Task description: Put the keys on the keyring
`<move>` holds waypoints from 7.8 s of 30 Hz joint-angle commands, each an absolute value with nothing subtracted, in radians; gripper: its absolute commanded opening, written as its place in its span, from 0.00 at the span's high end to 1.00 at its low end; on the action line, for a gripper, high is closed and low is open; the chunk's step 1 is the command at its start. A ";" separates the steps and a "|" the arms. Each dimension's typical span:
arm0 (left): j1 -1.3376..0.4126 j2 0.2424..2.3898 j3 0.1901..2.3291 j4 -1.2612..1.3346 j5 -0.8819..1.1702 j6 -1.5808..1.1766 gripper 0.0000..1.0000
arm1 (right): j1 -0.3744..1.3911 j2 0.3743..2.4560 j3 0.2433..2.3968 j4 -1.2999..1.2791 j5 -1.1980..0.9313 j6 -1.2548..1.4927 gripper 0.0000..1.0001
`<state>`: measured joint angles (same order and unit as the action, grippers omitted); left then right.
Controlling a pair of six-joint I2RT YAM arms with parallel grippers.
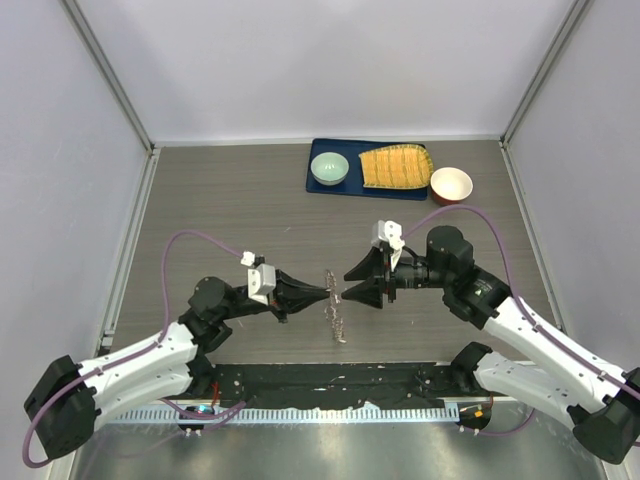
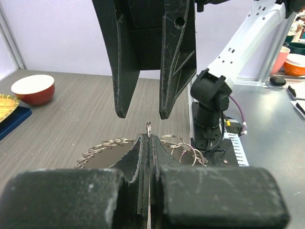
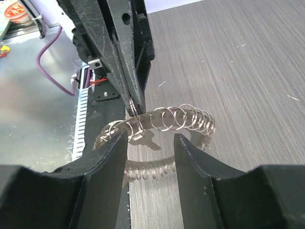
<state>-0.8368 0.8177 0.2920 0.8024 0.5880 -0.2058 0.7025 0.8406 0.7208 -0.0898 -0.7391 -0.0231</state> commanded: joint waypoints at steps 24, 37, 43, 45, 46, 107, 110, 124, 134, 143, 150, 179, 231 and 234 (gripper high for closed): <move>-0.839 0.868 0.387 0.908 0.690 -0.204 1.00 | 0.699 0.877 0.770 -0.084 -0.848 -0.048 0.87; -0.839 0.913 0.399 0.963 0.753 -0.221 1.00 | 0.699 0.914 0.795 -0.098 -0.923 -0.052 0.99; -0.842 0.963 0.413 1.040 0.788 -0.253 1.00 | 0.703 0.939 0.801 -0.084 -0.937 -0.038 0.99; -0.847 0.983 0.416 1.060 0.790 -0.256 1.00 | 0.707 0.945 0.801 -0.072 -0.933 -0.026 0.99; -0.848 0.988 0.417 1.068 0.790 -0.258 1.00 | 0.710 0.948 0.802 -0.068 -0.925 -0.023 0.99; -0.873 0.986 0.293 1.173 0.540 -0.291 1.00 | 0.802 0.830 0.680 0.028 -0.601 -0.094 0.69; -0.873 0.986 0.293 1.177 0.541 -0.294 1.00 | 0.802 0.828 0.681 0.028 -0.614 -0.094 0.73; -0.873 0.881 0.305 0.875 0.447 -0.236 0.82 | 0.802 0.847 0.825 -0.259 -0.502 -0.181 0.99; -0.873 0.753 0.330 0.571 0.350 -0.209 0.42 | 0.824 1.020 1.089 -0.619 -0.333 -0.239 0.99; -0.873 0.790 0.357 0.548 0.342 -0.155 0.37 | 0.908 1.176 1.265 -0.879 -0.209 -0.333 0.99; -0.873 0.815 0.367 0.552 0.385 -0.149 0.37 | 0.916 1.331 1.403 -1.044 -0.074 -0.314 0.99; -0.873 0.989 0.347 0.908 0.488 -0.190 0.54 | 0.988 1.292 1.348 -0.966 -0.230 -0.417 0.99; -0.873 1.143 0.488 0.690 0.617 -0.210 0.92 | 1.000 1.204 1.287 -0.877 -0.184 -0.419 0.99; -0.873 1.146 0.491 0.687 0.626 -0.212 1.00 | 1.000 1.192 1.278 -0.853 -0.181 -0.413 0.99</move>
<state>-0.8703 1.1343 0.4648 0.7242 0.6041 -0.2100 0.9932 1.2495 1.2713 -0.9688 -0.1806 -0.4202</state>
